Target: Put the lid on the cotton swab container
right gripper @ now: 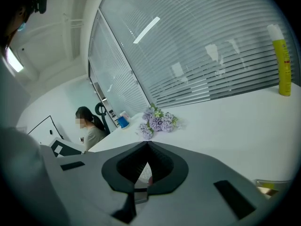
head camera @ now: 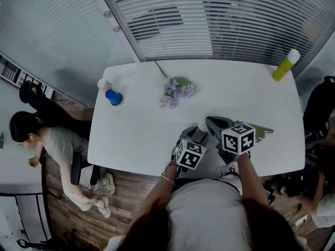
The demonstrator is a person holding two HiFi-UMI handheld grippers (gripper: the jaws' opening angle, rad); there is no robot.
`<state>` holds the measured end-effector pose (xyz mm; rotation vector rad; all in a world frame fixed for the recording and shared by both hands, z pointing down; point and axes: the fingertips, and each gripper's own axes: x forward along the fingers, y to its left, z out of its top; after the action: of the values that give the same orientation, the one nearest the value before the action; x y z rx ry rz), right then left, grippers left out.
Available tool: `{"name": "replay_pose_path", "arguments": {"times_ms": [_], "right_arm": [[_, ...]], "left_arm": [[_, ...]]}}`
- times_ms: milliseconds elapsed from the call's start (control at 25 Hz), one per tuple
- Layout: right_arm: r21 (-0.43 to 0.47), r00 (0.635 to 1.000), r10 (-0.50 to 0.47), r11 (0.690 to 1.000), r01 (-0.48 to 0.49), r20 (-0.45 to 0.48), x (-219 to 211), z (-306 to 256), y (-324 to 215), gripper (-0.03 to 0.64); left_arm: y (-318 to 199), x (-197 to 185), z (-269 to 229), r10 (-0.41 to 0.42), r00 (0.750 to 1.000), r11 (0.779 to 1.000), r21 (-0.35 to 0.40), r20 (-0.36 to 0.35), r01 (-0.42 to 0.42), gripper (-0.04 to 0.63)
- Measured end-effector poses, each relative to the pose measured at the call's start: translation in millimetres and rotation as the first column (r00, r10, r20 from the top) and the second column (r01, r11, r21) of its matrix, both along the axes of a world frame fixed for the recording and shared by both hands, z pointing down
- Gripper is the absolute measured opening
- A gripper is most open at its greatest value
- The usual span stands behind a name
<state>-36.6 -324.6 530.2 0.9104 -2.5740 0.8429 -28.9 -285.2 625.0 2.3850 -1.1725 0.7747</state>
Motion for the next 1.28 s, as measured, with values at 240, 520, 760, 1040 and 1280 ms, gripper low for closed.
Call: {"name": "replay_pose_path", "arguments": {"times_ms": [240,520,760,1040,1280], "right_arm": [[-0.019,0.999,-0.032,0.999,0.032,-0.027,-7,8,3,0.023],[-0.029,0.996,-0.066,0.998,0.064,-0.067,-12,12,6,0.023],[-0.037,0.991,-0.080,0.996,0.076,-0.107,-15,16,7,0.023],[-0.041,0.984,-0.088,0.996,0.083,-0.154,-16,17,8,0.023],[-0.040,0.973,-0.098,0.995,0.092,-0.208,-16,18,8,0.023]], "left_arm": [[0,-1,-1,0.000,1.000,1.000,-0.001,-0.012,0.000,0.218],[-1,0,-1,0.005,1.000,1.000,0.005,-0.013,-0.005,0.218],[0,0,-2,0.010,1.000,1.000,0.004,-0.016,-0.009,0.218],[1,-1,-3,0.011,1.000,1.000,0.004,-0.022,-0.011,0.218],[0,0,-4,0.004,0.999,1.000,0.001,-0.040,-0.004,0.218]]}}
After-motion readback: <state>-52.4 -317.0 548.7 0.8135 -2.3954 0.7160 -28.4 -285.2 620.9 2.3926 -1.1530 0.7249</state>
